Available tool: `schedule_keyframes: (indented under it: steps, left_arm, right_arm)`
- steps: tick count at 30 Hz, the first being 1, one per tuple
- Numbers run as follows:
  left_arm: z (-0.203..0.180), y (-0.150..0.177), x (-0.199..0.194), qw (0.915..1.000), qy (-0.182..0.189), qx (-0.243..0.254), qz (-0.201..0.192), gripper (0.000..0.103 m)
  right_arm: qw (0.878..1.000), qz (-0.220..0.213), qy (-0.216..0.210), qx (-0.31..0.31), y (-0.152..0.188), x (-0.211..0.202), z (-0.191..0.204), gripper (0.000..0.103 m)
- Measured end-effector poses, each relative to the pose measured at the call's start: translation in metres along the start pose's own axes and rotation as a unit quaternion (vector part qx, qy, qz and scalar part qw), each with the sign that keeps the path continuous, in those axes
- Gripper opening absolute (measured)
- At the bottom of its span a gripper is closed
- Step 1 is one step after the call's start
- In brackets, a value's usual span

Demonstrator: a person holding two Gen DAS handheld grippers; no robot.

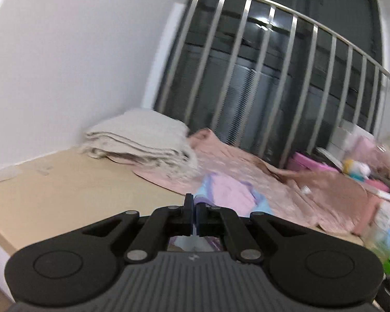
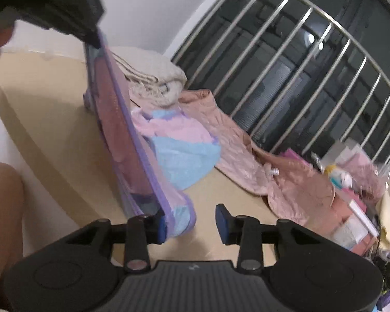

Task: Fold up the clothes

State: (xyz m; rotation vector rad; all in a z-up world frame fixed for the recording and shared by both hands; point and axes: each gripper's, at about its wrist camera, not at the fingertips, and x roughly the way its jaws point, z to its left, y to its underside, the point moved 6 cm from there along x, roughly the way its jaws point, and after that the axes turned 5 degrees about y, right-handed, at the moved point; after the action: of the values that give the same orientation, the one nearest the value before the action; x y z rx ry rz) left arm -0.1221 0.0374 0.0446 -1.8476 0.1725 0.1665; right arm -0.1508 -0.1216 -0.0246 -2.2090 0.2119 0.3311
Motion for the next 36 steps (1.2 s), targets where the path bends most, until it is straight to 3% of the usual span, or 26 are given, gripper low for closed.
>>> schedule_keyframes:
  steps: [3,4,6,11,13,15,17,21,24,27,30,31,33,36]
  left_arm:
    - [-0.001,-0.003,-0.003,1.0,-0.008,0.004,-0.005,0.001]
    - [-0.001,-0.002,-0.004,0.9999,-0.01,0.008,-0.004,0.001]
    - [-0.001,0.003,-0.005,0.9997,-0.01,0.019,0.005,0.001]
    - [-0.015,0.004,-0.006,0.9984,0.0,0.05,0.024,0.001]
    - [-0.031,-0.035,-0.025,0.9983,0.028,0.05,-0.003,0.001]
    - [-0.049,-0.09,-0.072,0.9943,0.084,0.046,-0.048,0.001]
    - [-0.066,-0.141,-0.117,0.9851,0.131,0.063,-0.092,0.001]
    - [-0.083,-0.218,-0.146,0.9698,0.181,0.1,-0.13,0.001]
    - [-0.089,-0.244,-0.086,0.9742,0.181,0.111,-0.076,0.001]
    - [-0.094,-0.249,0.009,0.9809,0.15,0.124,-0.007,0.001]
    - [-0.09,-0.252,0.106,0.9859,0.1,0.132,0.019,0.001]
    - [-0.091,-0.259,0.129,0.9863,0.09,0.137,0.017,0.001]
    - [-0.101,-0.286,0.152,0.9838,0.076,0.16,-0.025,0.001]
    - [-0.116,-0.338,0.12,0.9739,0.08,0.175,-0.121,0.001]
  right_arm:
    - [1.0,-0.004,0.014,0.002,-0.001,-0.001,0.01,0.037]
    - [1.0,-0.003,0.017,0.01,-0.001,-0.002,0.009,0.032]
    - [0.999,0.008,0.001,0.033,-0.001,-0.003,0.006,0.007]
    - [0.994,0.016,-0.043,0.095,-0.02,-0.004,-0.028,0.004]
    - [0.993,-0.033,-0.015,0.116,-0.052,-0.026,-0.07,0.004]
    - [0.982,-0.114,0.008,0.149,-0.091,-0.078,-0.122,0.004]
    - [0.97,-0.183,-0.012,0.162,-0.122,-0.136,-0.165,0.004]
    - [0.961,-0.244,0.001,0.132,-0.166,-0.185,-0.218,0.005]
    - [0.97,-0.213,0.017,0.113,-0.191,-0.145,-0.235,0.005]
    - [0.984,-0.14,0.014,0.107,-0.212,-0.049,-0.239,0.005]
    - [0.988,-0.098,0.036,0.111,-0.238,0.05,-0.243,0.004]
    - [0.988,-0.095,0.053,0.112,-0.249,0.076,-0.244,0.004]
    - [0.984,-0.097,0.093,0.115,-0.273,0.121,-0.248,0.004]
    - [0.96,-0.184,0.161,0.139,-0.313,0.094,-0.271,0.004]
